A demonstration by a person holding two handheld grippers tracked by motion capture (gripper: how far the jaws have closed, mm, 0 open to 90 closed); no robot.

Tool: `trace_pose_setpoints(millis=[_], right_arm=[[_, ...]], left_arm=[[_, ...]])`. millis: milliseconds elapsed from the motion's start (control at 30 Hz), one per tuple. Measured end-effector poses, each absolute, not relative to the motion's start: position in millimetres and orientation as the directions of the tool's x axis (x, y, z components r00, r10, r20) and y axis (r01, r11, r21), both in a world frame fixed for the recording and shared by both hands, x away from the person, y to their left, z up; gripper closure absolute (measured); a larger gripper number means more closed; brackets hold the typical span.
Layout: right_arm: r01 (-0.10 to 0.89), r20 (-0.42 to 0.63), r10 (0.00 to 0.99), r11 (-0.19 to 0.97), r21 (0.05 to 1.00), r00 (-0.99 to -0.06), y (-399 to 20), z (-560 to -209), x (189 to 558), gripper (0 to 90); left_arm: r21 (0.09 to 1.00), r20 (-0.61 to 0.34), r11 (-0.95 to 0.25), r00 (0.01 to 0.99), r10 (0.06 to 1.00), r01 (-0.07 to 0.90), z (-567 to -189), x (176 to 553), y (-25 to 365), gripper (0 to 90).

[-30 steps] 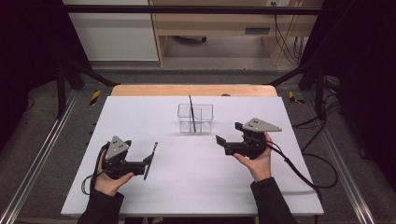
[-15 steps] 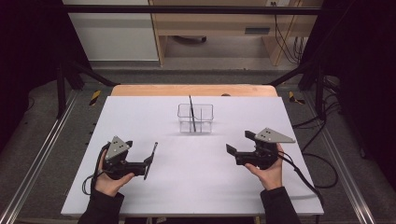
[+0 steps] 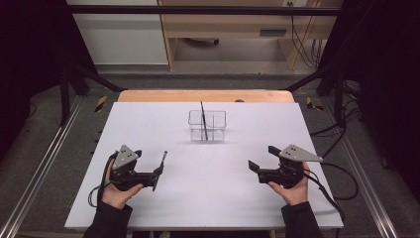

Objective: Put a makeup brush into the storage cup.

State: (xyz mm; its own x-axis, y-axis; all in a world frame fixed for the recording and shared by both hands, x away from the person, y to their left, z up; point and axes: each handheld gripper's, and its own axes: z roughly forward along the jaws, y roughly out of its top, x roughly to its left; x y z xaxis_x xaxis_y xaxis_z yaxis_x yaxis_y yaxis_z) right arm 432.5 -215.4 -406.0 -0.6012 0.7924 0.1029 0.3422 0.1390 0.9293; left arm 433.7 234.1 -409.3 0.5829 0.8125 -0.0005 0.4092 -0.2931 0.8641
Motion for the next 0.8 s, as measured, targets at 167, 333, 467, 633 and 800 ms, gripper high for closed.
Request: trace_pose_setpoints(millis=[167,333,467,633,800], right_arm=[[0.346,0.110,0.799,0.128,0.930,-0.592,-218.5,-407.1,431.2,10.1],[0.351,0.112,0.801,0.128,0.928,-0.588,-219.3,-408.5,430.7,10.3],[0.351,0.118,0.802,0.120,0.929,-0.586,-219.9,-407.9,429.8,10.6],[0.351,0.121,0.804,0.115,0.929,-0.582,-220.4,-407.3,429.2,11.1],[0.363,0.128,0.808,0.111,0.925,-0.575,-220.8,-407.8,429.7,11.7]], left_arm=[[0.856,-0.003,-0.295,0.574,0.818,0.425,-411.2,436.1,233.1,6.0],[0.845,-0.006,-0.298,0.567,0.824,0.443,-412.3,439.9,233.0,6.2],[0.826,-0.007,-0.307,0.553,0.833,0.473,-415.6,445.0,233.0,6.5],[0.807,0.000,-0.322,0.545,0.838,0.495,-418.5,450.2,230.8,7.2],[0.782,0.016,-0.337,0.523,0.852,0.525,-421.6,458.0,226.9,9.1]])
